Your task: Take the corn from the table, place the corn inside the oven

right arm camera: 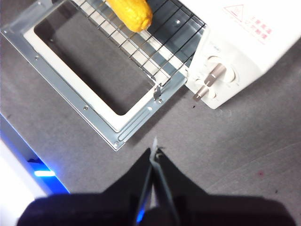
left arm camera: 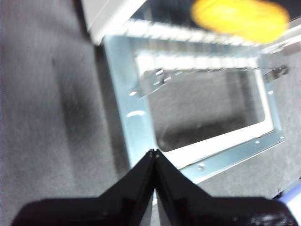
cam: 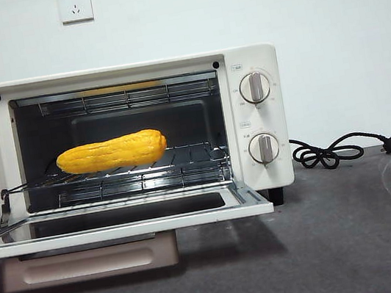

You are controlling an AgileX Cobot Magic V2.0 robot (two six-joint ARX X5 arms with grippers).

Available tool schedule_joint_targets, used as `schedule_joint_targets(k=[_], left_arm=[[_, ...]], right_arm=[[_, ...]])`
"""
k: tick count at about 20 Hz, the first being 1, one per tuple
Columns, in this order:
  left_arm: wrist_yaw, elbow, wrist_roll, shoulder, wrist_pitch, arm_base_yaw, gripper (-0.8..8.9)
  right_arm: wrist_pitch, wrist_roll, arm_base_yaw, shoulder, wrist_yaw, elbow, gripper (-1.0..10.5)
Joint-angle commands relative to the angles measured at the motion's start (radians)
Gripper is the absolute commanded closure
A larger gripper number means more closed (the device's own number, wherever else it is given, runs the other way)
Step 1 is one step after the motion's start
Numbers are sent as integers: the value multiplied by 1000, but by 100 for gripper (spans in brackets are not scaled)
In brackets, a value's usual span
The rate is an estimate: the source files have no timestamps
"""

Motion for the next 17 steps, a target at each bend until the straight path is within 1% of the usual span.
schedule_joint_targets(k=[1,4,8,13,17], left_arm=[[1,-9,-5,78,11,2,821],[0,-9,-5,182,24,2,821],[0,-9,-25,268,55,2,821],[-8,-9,-40,315,90,-14,821],[-58,-9,-58,333,120,-50,821]], right_arm=[[0,-14,-48,-1,-34,1,962],[0,-15,-85,-1,-63,1,962],[4,-16,-95,-1,-63,1,962],[9,-15,-95,-1,-64,1,962],[9,-16,-95,-1,-64,1,962]])
